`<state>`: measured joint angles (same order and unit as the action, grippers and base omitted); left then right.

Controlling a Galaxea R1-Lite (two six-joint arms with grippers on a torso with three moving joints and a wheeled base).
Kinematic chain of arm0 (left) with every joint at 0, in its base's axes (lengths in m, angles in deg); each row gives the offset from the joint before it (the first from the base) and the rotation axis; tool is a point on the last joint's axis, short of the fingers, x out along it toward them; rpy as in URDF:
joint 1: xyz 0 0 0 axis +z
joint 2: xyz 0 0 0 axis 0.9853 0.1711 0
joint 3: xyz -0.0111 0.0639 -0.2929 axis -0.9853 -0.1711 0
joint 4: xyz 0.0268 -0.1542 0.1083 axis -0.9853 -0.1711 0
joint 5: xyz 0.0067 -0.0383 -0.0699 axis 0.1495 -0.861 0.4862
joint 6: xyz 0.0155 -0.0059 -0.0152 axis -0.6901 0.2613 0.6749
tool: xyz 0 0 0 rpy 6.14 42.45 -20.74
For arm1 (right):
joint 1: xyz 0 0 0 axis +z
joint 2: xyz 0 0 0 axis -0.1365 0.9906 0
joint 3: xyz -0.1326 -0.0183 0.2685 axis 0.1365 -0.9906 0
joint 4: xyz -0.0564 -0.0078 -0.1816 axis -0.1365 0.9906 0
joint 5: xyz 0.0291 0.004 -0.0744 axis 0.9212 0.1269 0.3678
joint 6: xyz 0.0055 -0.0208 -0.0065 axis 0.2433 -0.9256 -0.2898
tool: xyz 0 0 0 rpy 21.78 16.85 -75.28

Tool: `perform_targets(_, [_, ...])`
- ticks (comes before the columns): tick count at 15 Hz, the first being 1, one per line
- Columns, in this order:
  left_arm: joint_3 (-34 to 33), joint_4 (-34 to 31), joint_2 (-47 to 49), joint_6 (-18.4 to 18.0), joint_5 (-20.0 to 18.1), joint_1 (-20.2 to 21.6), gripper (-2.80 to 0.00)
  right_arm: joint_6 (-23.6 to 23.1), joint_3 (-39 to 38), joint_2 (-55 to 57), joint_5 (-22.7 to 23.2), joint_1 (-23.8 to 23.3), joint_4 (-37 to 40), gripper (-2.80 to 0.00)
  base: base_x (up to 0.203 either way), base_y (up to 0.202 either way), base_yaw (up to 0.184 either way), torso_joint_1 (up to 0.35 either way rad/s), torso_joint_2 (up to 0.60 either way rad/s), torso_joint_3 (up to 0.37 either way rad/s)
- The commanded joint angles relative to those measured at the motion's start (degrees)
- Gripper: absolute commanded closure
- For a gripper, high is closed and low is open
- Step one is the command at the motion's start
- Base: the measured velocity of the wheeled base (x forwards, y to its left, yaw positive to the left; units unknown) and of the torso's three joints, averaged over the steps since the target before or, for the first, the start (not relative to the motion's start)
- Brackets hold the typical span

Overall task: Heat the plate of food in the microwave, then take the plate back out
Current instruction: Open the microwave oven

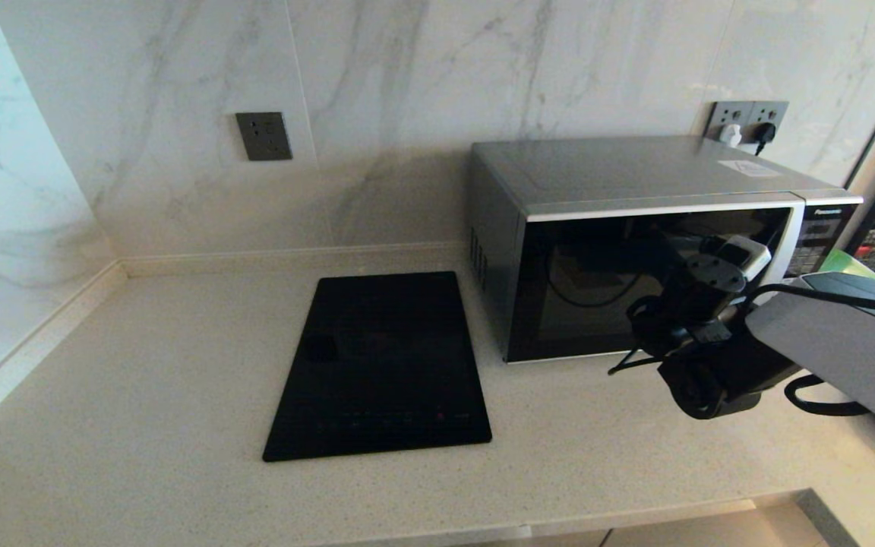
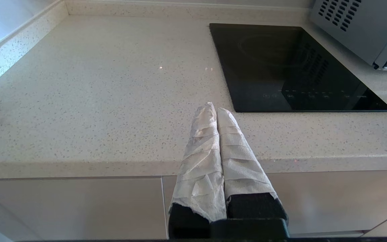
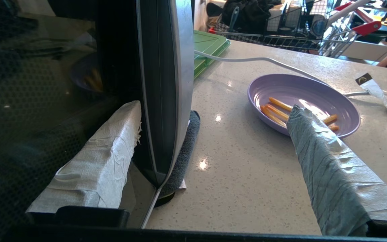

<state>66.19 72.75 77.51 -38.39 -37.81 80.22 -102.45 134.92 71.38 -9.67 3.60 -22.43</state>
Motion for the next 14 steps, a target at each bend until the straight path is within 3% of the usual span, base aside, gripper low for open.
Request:
perform_targets(1, [0.0,0.0,0.1,0.1,0.0,0.0,0.00,-0.5,0.6,0.4,-0.3,-0.6,-0.5,-2.80,0.000,0.000,0.000,0.000,0.00,0.000])
perform_targets(14, [0.0,0.0,0.1,0.1,0.0,0.0,0.00,-0.7,-1.5,-0.5,-0.9,-5.7,-0.7,-2.80,0.000,0.000,0.000,0.000,0.00,0.000])
